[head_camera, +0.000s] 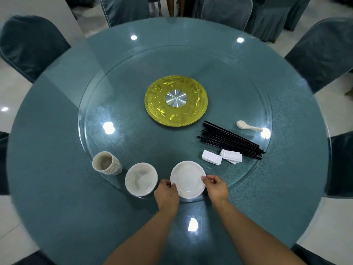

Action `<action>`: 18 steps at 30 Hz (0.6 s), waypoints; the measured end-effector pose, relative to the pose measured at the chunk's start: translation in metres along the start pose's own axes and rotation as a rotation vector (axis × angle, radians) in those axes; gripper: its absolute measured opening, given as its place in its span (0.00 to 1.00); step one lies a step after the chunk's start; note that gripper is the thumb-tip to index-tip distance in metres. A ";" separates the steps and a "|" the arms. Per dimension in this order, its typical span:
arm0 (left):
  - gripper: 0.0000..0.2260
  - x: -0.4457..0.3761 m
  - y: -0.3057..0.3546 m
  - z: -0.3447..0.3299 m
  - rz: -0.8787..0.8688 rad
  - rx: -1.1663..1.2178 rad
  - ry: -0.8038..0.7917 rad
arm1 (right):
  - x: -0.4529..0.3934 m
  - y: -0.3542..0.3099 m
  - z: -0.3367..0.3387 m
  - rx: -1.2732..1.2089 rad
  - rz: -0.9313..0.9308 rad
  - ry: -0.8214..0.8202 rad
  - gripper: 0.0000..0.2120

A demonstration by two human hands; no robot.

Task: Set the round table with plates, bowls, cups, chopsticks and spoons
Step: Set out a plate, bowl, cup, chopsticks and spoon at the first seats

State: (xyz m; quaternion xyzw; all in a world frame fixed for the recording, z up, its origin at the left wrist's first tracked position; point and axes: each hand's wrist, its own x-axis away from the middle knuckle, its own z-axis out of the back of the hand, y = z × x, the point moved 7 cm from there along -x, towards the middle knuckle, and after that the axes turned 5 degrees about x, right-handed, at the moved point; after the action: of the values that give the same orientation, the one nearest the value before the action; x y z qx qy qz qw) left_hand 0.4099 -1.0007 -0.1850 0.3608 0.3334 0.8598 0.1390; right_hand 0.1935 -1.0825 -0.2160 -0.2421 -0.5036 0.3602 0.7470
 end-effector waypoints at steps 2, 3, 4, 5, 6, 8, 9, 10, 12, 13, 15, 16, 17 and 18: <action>0.01 0.002 0.002 -0.001 -0.005 -0.001 0.002 | 0.001 0.001 0.002 -0.027 0.000 -0.015 0.07; 0.01 0.002 0.002 -0.001 -0.001 -0.001 0.003 | 0.001 0.001 0.004 -0.044 0.001 -0.019 0.07; 0.00 0.002 0.002 -0.002 0.008 -0.002 0.000 | 0.001 0.000 0.005 -0.052 -0.001 -0.018 0.07; 0.01 0.002 0.003 -0.003 0.024 -0.006 -0.006 | 0.001 0.000 0.007 -0.052 -0.003 -0.017 0.06; 0.02 0.004 0.003 -0.003 0.039 -0.007 -0.012 | 0.002 0.000 0.008 -0.050 -0.005 -0.019 0.06; 0.03 0.008 0.005 -0.002 0.054 -0.001 -0.019 | 0.004 -0.001 0.010 -0.052 -0.008 -0.025 0.05; 0.03 0.012 0.006 0.000 0.060 0.008 -0.017 | 0.005 -0.001 0.012 -0.059 -0.009 -0.024 0.04; 0.03 0.015 0.009 0.002 0.065 0.028 -0.012 | 0.006 -0.003 0.013 -0.069 -0.005 -0.025 0.03; 0.02 0.022 0.016 0.007 0.065 0.062 -0.009 | 0.007 -0.006 0.015 -0.102 -0.007 -0.049 0.02; 0.02 0.024 0.019 0.010 0.063 0.065 -0.011 | 0.008 -0.006 0.015 -0.119 -0.017 -0.074 0.02; 0.02 0.032 0.022 0.021 0.064 0.060 -0.019 | 0.017 -0.003 0.016 -0.118 -0.036 -0.137 0.03; 0.02 0.036 0.021 0.025 0.067 0.062 -0.026 | 0.023 0.000 0.016 -0.092 -0.036 -0.163 0.03; 0.02 0.038 0.019 0.030 0.069 0.063 -0.039 | 0.029 0.003 0.016 -0.057 -0.032 -0.182 0.04; 0.02 0.039 0.018 0.034 0.070 0.070 -0.054 | 0.035 0.005 0.018 -0.023 -0.025 -0.194 0.05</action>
State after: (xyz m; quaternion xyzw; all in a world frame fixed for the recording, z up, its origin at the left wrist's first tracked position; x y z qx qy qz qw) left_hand 0.4065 -0.9796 -0.1346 0.3999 0.3464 0.8420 0.1053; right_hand 0.1837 -1.0519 -0.1929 -0.2086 -0.5807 0.3669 0.6961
